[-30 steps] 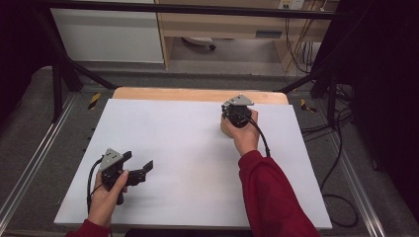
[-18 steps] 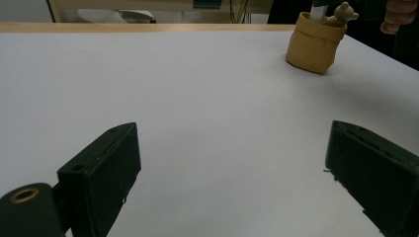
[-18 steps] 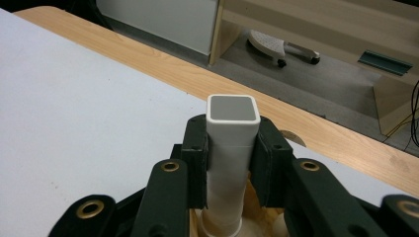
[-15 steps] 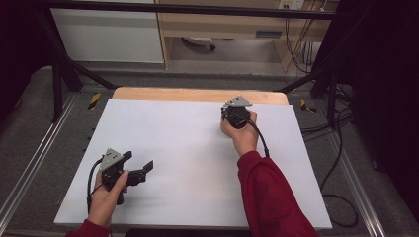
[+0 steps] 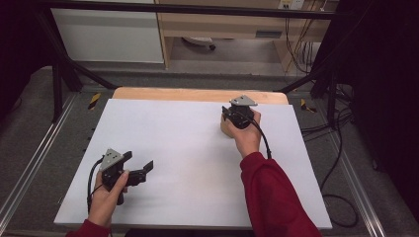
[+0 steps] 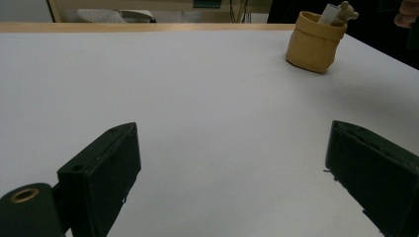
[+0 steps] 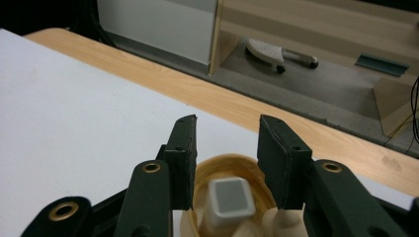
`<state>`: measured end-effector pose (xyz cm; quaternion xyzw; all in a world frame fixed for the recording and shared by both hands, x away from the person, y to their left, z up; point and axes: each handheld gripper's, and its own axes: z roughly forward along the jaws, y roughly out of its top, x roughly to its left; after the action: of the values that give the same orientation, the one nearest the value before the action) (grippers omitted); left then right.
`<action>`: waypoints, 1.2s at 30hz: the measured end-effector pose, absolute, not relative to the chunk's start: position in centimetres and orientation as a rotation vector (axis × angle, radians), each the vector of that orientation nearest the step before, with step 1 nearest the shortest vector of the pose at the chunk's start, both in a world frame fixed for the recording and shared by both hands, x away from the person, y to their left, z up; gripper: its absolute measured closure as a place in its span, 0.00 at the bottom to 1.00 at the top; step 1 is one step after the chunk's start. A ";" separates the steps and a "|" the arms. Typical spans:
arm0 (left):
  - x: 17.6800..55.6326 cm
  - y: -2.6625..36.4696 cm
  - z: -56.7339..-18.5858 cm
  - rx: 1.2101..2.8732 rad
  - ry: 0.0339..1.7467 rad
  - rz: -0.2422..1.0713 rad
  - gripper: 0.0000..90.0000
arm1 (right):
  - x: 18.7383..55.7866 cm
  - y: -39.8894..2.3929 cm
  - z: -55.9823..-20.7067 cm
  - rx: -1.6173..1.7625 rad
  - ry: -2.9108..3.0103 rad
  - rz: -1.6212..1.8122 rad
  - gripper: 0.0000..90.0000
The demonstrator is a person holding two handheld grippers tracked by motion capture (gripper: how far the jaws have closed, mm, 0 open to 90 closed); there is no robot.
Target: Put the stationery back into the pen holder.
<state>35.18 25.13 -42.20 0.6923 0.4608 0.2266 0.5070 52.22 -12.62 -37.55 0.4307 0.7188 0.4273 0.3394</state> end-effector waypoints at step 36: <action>34.3 27.9 -42.1 1.681 1.128 0.558 0.06 | 44.5 -17.2 -34.7 1.177 1.767 1.287 0.08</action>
<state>34.26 27.87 -42.14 0.6943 0.4658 0.2307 0.4977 44.52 -17.25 -34.69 0.4485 0.6734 0.4905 0.3238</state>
